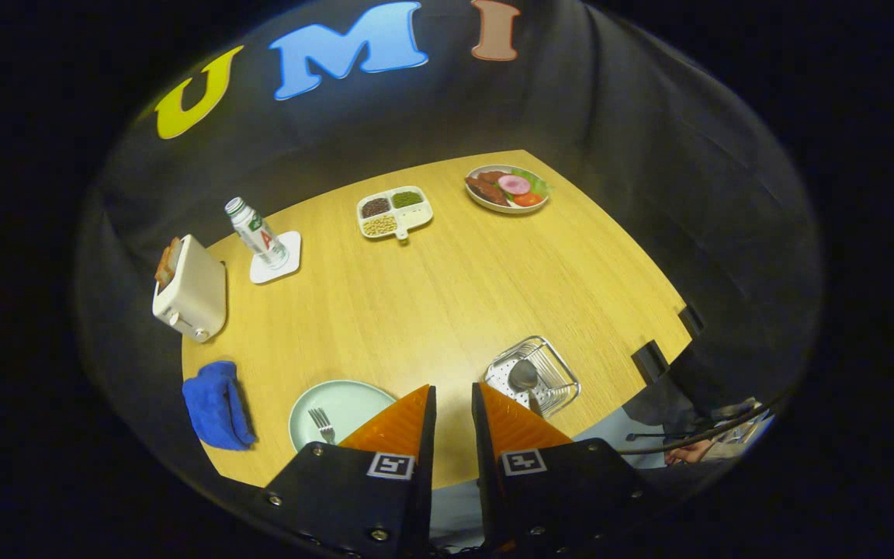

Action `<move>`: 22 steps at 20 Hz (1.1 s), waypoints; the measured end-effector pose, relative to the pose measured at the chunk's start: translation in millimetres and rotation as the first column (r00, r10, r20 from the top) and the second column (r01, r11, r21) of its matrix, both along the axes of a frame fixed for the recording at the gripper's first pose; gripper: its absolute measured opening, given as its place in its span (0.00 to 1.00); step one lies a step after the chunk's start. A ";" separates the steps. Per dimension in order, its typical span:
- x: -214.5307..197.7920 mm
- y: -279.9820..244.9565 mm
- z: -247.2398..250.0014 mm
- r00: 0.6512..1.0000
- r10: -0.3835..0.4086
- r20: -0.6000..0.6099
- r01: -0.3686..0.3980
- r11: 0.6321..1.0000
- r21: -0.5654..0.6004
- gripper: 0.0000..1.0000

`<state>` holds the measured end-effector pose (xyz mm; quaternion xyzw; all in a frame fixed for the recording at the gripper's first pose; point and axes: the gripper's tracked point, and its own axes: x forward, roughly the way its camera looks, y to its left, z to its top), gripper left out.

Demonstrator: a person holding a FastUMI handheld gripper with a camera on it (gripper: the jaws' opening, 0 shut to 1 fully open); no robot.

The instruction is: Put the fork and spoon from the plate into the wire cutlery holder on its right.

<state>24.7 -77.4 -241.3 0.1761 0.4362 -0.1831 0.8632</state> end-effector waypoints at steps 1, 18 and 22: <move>0.0 13.4 -1.6 1.000 0.031 -0.002 -0.031 1.000 -0.001 0.27; -36.8 176.0 -61.1 0.912 0.402 -0.086 -0.405 0.914 -0.020 0.27; -33.2 182.6 -87.2 0.914 0.391 -0.106 -0.391 0.920 0.019 0.27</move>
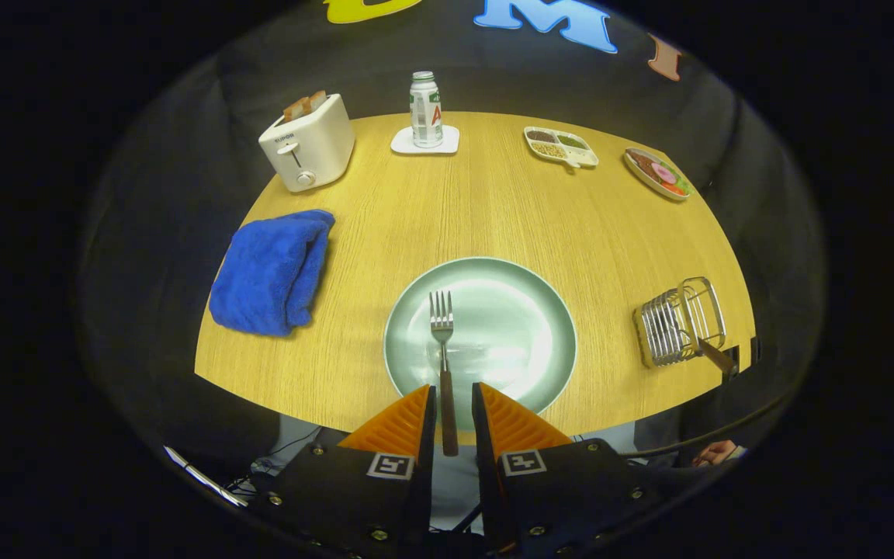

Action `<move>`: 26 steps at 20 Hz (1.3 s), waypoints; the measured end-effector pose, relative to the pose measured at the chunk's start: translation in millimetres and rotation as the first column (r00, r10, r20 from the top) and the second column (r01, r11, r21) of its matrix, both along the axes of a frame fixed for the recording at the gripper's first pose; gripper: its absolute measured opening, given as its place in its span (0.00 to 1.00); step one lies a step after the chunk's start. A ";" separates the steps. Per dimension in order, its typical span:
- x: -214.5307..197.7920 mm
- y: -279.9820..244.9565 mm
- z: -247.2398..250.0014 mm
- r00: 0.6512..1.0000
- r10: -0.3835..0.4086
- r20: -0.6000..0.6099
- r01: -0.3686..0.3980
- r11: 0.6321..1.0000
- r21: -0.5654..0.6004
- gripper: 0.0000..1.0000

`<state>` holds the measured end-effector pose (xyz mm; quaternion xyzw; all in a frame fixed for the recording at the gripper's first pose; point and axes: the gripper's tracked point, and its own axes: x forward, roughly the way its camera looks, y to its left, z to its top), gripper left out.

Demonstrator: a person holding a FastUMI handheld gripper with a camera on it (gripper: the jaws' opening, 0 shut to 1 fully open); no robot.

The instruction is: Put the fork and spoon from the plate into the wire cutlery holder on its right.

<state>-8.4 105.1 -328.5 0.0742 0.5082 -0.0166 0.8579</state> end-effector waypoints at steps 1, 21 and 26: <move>1.3 -1.3 -7.2 1.000 0.000 -0.010 0.000 1.000 -0.004 0.27; 9.1 9.6 -88.8 0.988 0.045 -0.144 -0.038 0.998 0.052 0.09; 11.1 -5.6 -86.8 0.993 -0.005 -0.120 0.006 1.000 0.007 0.02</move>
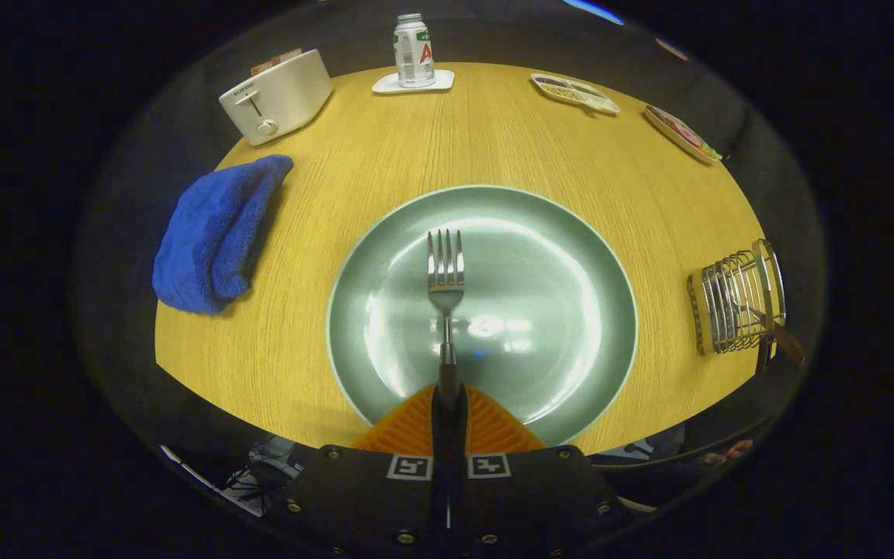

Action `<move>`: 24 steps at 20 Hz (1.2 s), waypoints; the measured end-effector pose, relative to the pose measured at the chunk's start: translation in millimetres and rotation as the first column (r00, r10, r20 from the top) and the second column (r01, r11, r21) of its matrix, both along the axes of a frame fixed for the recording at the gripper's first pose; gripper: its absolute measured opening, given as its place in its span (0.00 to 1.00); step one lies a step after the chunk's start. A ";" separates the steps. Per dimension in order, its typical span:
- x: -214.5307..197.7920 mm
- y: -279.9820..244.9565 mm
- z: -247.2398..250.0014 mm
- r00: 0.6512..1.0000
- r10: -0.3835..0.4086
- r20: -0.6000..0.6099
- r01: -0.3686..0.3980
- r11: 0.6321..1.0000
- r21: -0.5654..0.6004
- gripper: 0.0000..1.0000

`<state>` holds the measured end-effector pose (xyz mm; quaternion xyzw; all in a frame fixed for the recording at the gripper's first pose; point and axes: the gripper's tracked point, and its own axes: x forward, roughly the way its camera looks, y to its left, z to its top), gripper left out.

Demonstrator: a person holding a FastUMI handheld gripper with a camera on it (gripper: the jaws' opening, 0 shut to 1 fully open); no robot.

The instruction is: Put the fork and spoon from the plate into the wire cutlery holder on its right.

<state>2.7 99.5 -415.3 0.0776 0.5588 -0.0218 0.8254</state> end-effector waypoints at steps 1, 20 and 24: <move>1.3 -1.8 1.2 1.000 -0.010 0.008 0.010 1.000 0.001 0.02; 26.2 -91.5 101.7 0.957 -0.229 0.178 0.246 0.966 -0.083 0.02; 29.2 -118.1 122.4 0.933 -0.296 0.205 0.316 0.946 -0.075 0.02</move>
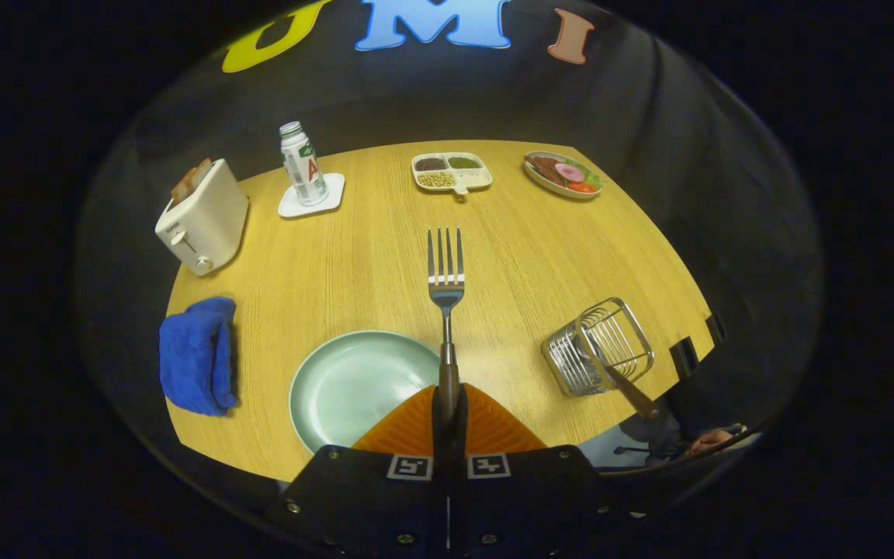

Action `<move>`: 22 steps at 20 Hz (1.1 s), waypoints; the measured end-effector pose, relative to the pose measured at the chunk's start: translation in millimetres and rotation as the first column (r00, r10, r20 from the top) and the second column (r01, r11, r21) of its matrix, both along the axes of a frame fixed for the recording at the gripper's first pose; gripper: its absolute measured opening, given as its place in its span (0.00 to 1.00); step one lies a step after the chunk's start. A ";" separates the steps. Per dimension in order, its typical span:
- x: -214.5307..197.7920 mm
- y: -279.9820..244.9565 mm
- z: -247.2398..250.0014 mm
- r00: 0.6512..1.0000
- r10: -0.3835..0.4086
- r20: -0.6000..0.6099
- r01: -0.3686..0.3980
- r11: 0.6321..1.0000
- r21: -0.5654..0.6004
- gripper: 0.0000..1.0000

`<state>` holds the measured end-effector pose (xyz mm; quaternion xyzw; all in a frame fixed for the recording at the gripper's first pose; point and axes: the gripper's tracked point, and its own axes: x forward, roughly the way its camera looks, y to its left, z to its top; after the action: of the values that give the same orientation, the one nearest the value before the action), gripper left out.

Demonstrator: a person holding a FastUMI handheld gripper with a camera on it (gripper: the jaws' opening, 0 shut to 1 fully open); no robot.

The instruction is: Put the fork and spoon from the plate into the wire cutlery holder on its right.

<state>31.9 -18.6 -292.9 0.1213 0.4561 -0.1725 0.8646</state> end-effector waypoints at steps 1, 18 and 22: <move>-0.9 -6.8 2.8 1.000 -0.013 0.003 0.013 1.000 -0.002 0.02; -36.8 -84.1 3.9 0.957 -0.272 -0.105 0.279 0.959 0.054 0.02; -51.8 -82.0 -6.2 0.929 -0.341 -0.144 0.358 0.927 0.115 0.02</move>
<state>-19.9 -100.6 -299.2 0.2500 0.4898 -0.2985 0.7800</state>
